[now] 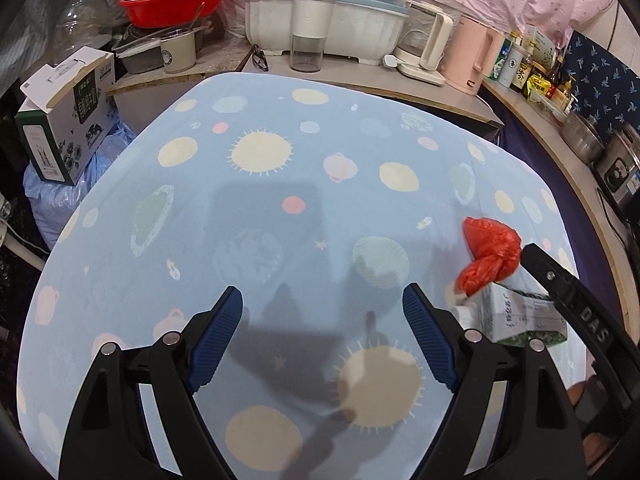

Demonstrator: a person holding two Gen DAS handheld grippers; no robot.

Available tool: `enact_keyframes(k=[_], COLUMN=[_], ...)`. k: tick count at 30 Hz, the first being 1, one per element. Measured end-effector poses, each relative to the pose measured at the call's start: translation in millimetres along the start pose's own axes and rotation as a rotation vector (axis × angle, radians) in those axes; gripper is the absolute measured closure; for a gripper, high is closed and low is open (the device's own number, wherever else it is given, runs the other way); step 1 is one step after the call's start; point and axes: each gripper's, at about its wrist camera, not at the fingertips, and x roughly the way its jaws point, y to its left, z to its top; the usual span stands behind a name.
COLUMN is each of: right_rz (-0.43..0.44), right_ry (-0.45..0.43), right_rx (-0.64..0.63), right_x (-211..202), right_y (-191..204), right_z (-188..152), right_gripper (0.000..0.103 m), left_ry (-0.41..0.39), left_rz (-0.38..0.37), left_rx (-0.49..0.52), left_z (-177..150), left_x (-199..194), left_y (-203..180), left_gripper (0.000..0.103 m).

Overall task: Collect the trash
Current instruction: 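Move both tools back over the red bag and milk carton on the table, then grasp the green-white milk carton with the left tool while the right tool grasps the red bag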

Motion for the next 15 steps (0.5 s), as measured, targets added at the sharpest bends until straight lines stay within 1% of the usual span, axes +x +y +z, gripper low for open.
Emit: enact_keyframes(k=[6, 9, 10, 11, 15], right_rz=[-0.022, -0.043, -0.048, -0.05, -0.055], right_ry=[0.046, 0.048, 0.049, 0.051, 0.047], right_rx=[-0.01, -0.035, -0.046, -0.055, -0.066], right_x=[29.6, 36.9, 38.4, 40.1, 42.6], right_y=[2.8, 5.9, 7.2, 8.2, 6.8], right_z=[4.1, 4.0, 3.7, 3.7, 1.6], right_gripper=[0.055, 0.055, 0.058, 0.066, 0.074], left_ry=[0.009, 0.017, 0.019, 0.023, 0.028], left_rz=[-0.007, -0.01, -0.012, -0.013, -0.019], left_rx=[-0.01, -0.011, -0.013, -0.014, -0.009], left_z=[3.5, 3.0, 2.7, 2.0, 0.1], left_x=[9.7, 13.8, 15.0, 15.9, 17.1], left_y=[4.2, 5.3, 5.7, 5.7, 3.0], left_gripper=[0.025, 0.025, 0.025, 0.025, 0.025])
